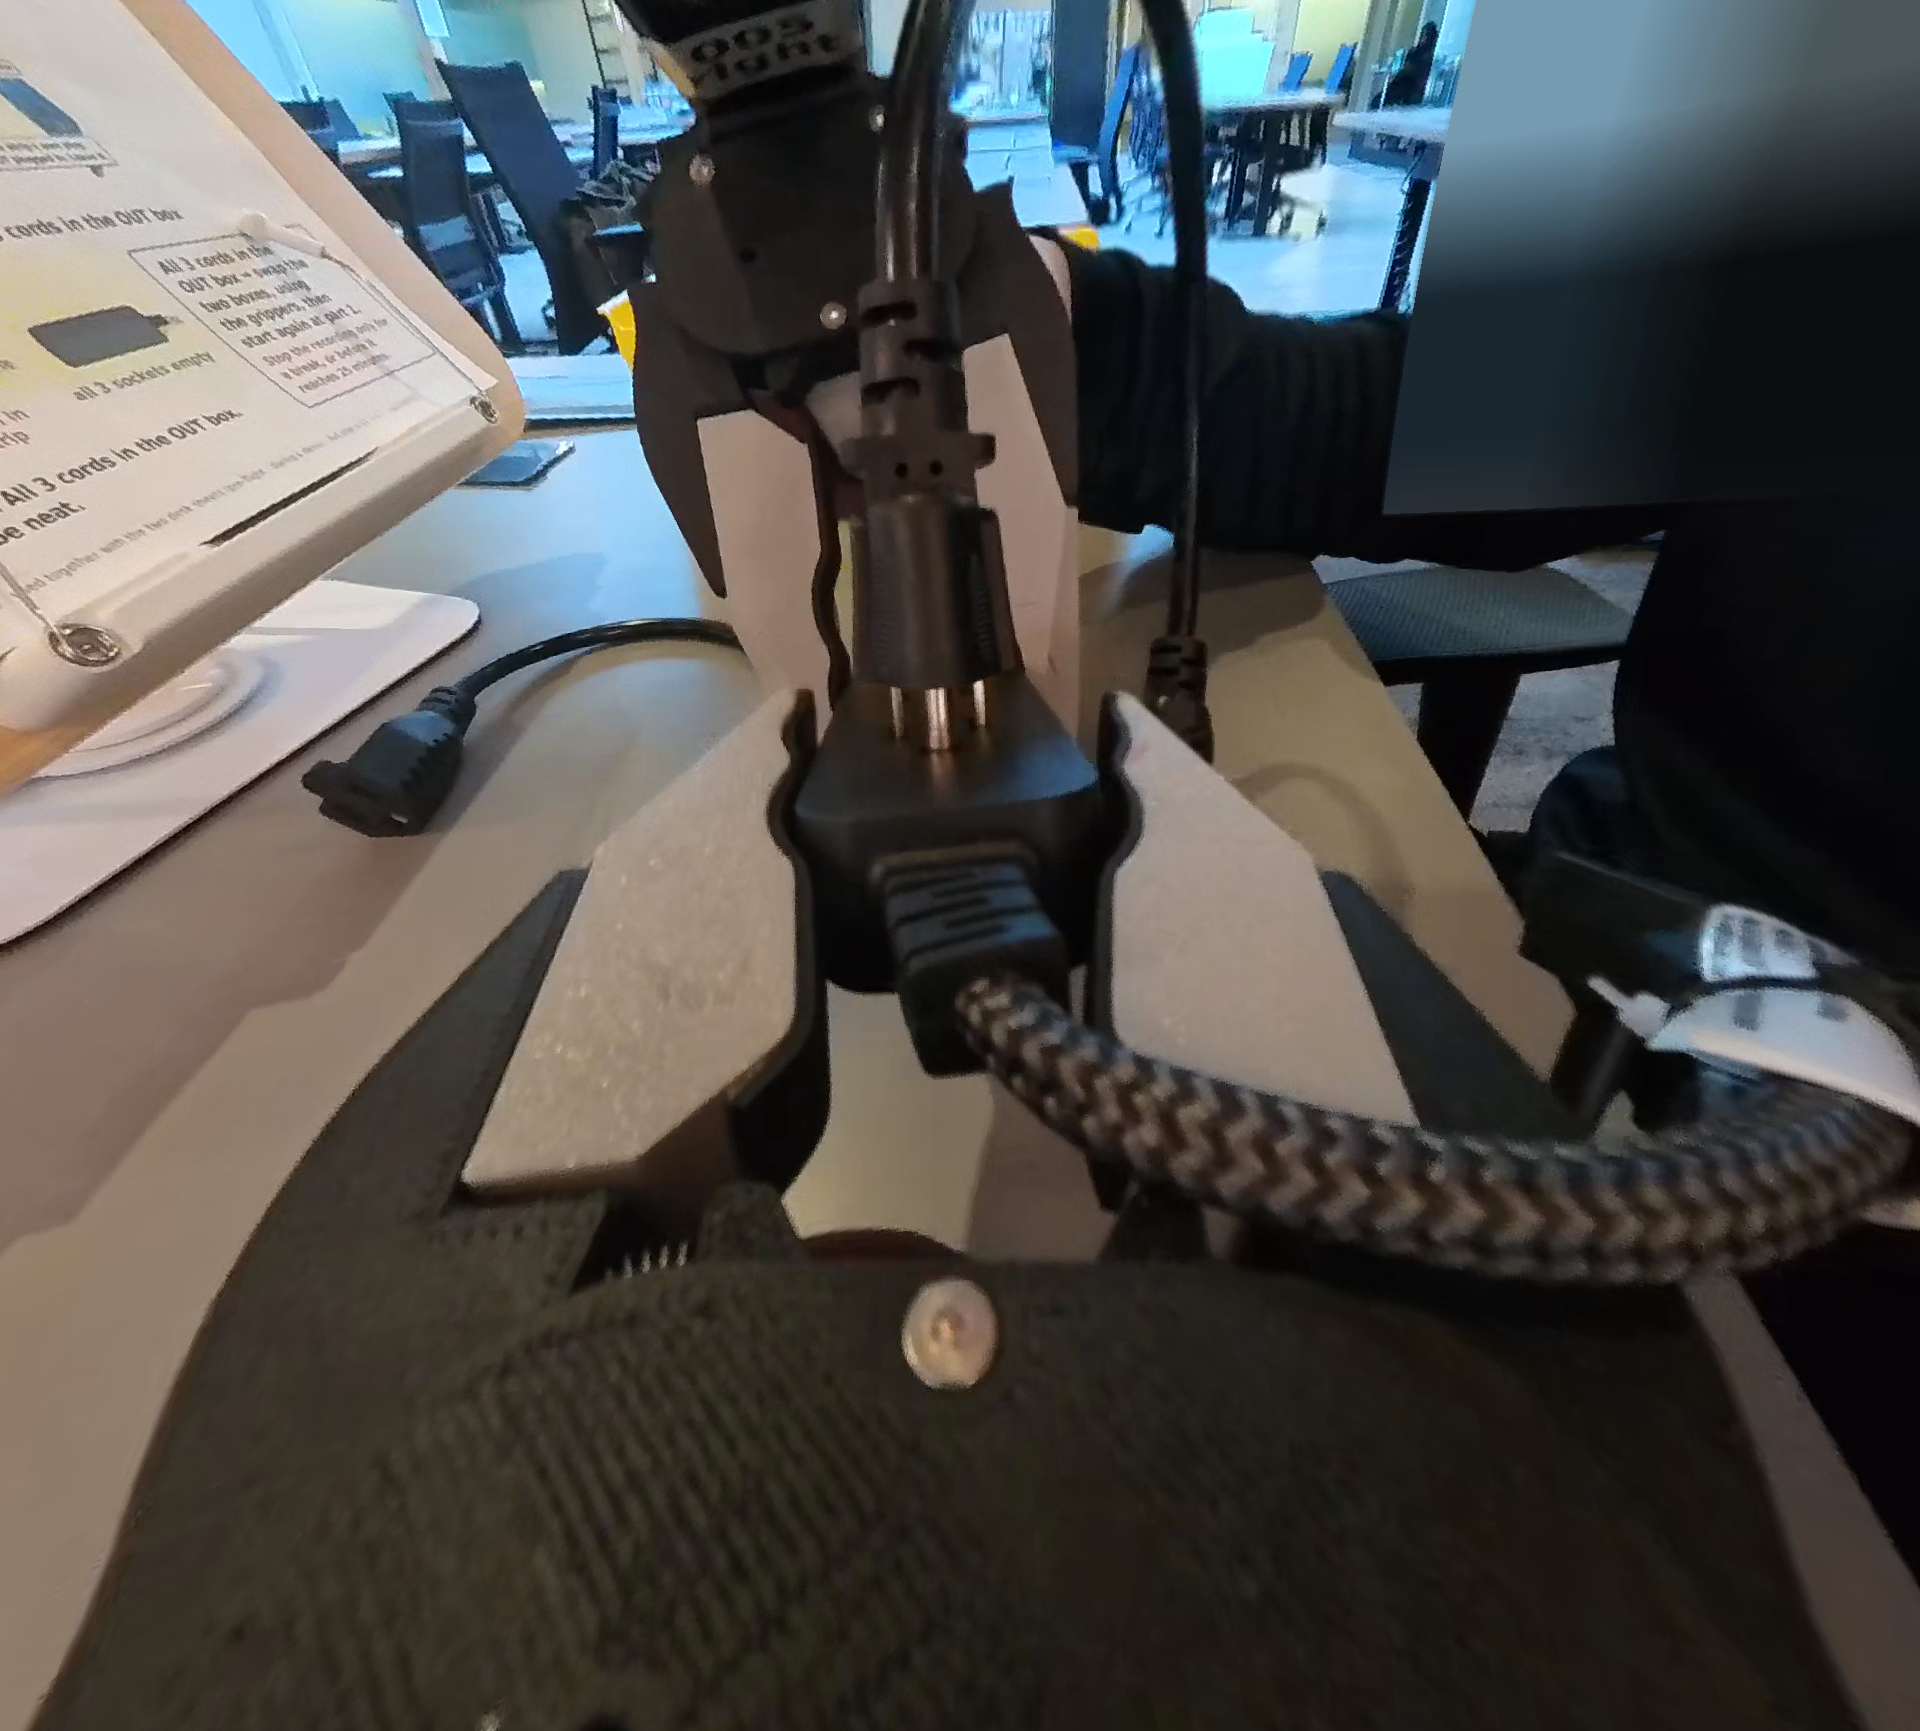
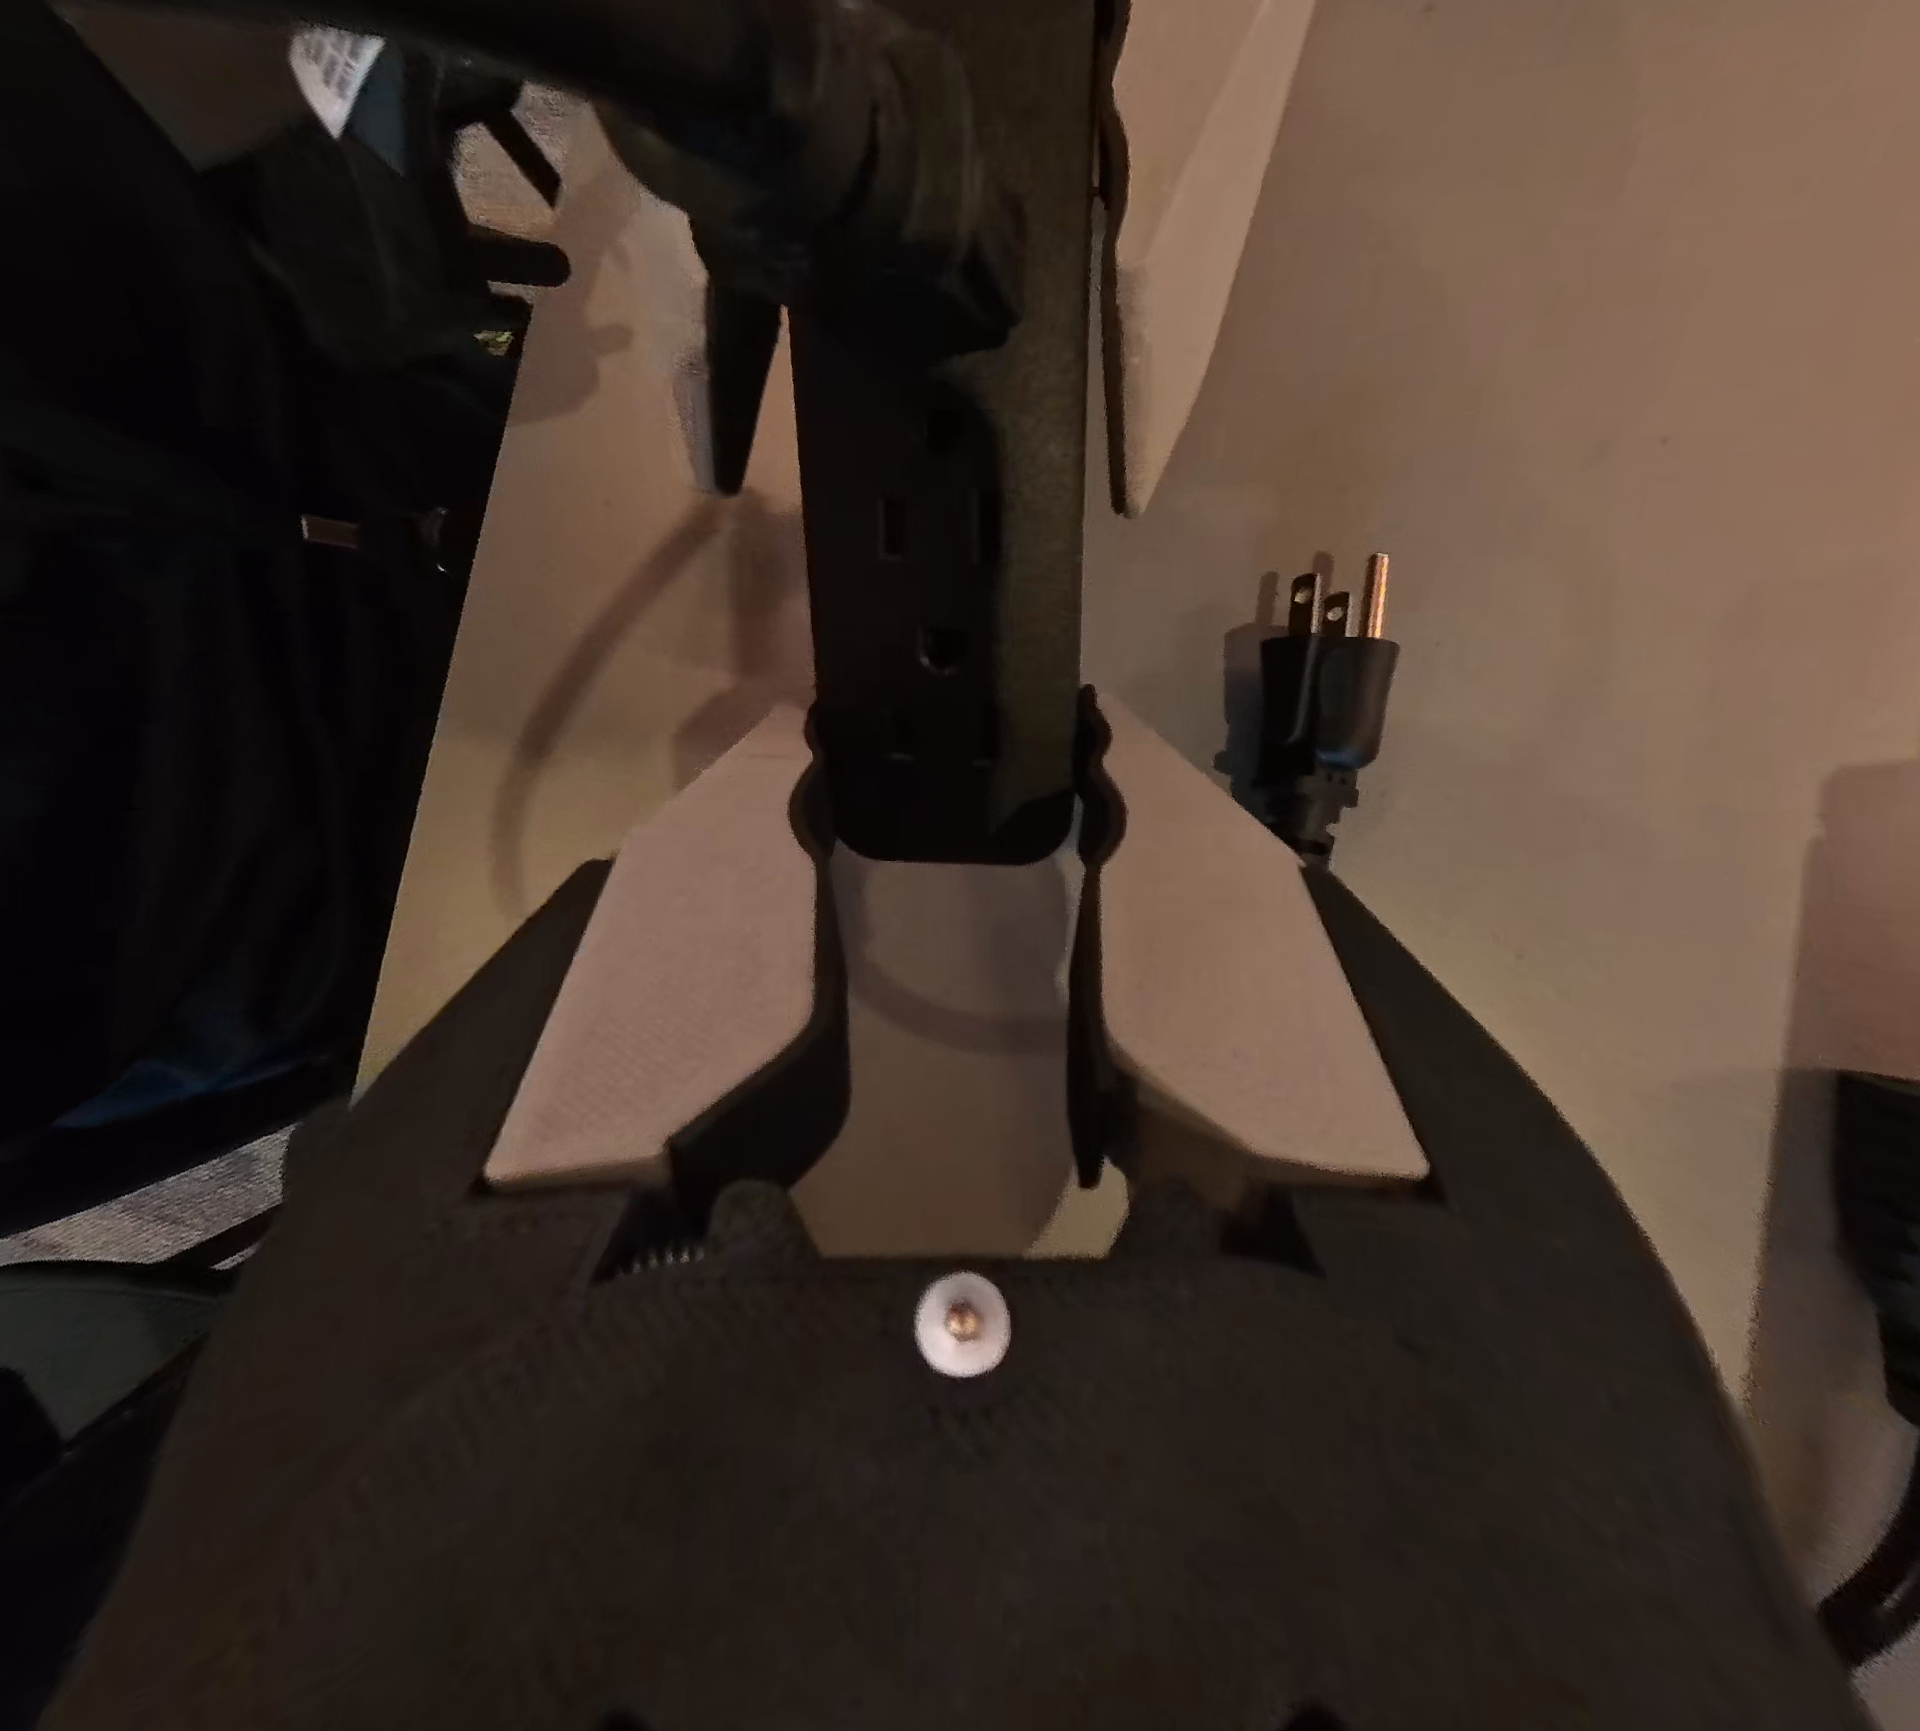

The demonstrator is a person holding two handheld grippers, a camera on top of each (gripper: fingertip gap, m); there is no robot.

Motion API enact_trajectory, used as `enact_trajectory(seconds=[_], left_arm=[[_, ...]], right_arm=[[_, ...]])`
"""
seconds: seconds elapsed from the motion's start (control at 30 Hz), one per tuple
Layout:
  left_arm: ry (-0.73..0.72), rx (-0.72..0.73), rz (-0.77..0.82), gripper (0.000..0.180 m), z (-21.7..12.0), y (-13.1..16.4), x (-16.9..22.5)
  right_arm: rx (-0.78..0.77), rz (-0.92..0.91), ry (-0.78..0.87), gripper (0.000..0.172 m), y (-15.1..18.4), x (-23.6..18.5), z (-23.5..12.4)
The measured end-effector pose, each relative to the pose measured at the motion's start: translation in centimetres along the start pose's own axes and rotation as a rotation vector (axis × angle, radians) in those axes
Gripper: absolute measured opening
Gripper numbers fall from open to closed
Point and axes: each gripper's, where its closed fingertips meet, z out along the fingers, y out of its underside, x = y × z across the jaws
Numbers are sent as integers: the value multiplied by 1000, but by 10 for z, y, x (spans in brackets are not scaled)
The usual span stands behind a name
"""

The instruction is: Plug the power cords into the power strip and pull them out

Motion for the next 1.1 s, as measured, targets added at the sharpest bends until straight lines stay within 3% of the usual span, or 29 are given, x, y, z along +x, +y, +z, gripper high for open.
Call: enact_trajectory(seconds=[0.2,0.4,0.57,0.73,0.77,0.8,0.83,0.87,1.0,1.1], left_arm=[[-133,9,201,49,-8,-15,-5],[-321,65,324,48,-31,-36,-24],[-389,86,342,48,-39,-41,-33],[-369,116,345,46,-36,-49,-25],[-356,120,339,47,-33,-49,-22],[-342,121,332,47,-30,-48,-19],[-323,121,319,47,-27,-47,-17],[-304,124,299,47,-26,-46,-14],[-177,174,152,47,-29,-44,-5],[-46,237,53,48,-29,-48,7]], right_arm=[[81,-37,126,45,-11,13,-13],[189,268,189,46,37,20,-57],[381,363,280,49,58,-26,-98],[398,295,386,74,38,-56,-106],[370,280,430,70,35,-52,-103],[344,268,475,49,31,-47,-101],[318,249,503,11,27,-44,-99],[283,231,534,5,25,-40,-98],[115,165,738,5,13,-19,-128],[30,-25,1020,5,-31,2,-179]])
